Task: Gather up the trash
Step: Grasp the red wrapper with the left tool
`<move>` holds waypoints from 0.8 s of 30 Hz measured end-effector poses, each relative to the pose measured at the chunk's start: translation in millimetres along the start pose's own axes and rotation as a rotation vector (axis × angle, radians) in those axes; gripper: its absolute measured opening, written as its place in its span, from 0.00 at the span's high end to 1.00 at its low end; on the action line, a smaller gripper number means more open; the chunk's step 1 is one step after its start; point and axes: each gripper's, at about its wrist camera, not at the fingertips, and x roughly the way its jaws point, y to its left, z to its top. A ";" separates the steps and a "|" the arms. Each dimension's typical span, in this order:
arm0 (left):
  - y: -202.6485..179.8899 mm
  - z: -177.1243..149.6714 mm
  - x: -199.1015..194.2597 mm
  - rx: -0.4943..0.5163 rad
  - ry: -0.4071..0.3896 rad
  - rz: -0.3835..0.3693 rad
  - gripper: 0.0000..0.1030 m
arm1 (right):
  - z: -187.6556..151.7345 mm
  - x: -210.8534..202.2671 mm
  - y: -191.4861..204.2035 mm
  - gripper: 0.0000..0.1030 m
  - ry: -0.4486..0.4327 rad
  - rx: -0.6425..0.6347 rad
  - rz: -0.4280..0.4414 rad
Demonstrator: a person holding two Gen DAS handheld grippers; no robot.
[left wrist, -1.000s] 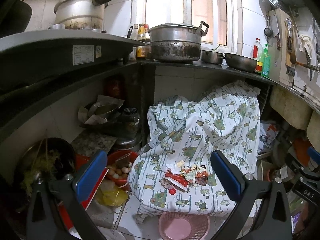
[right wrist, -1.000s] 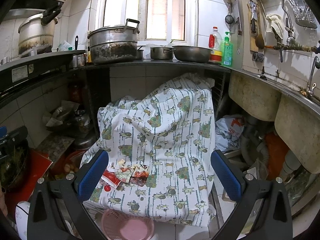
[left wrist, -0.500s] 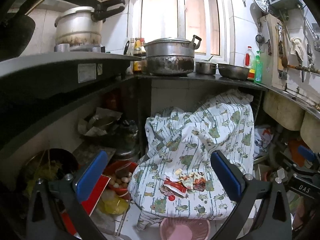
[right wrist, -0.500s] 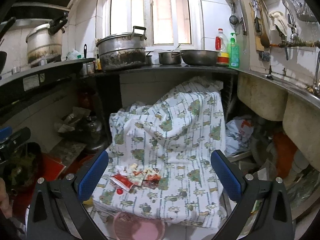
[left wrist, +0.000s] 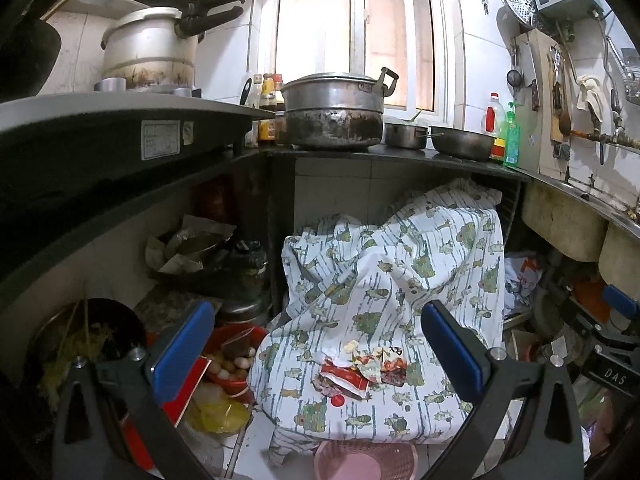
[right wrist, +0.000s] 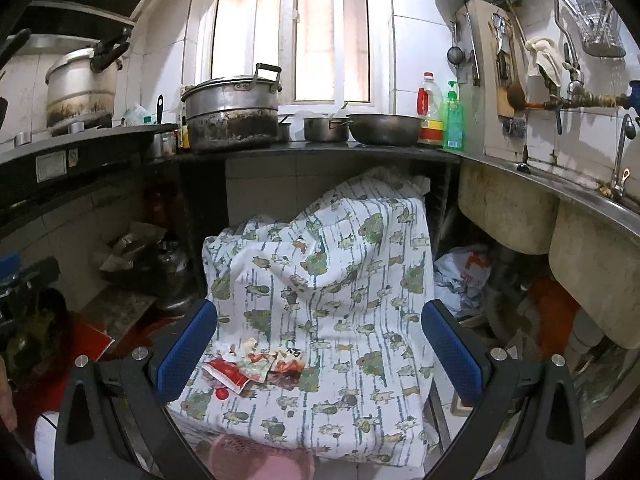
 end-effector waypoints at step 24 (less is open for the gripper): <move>13.9 -28.2 153.0 0.006 0.178 0.040 0.00 | -11.5 130.8 -4.1 0.50 0.229 -0.098 -0.075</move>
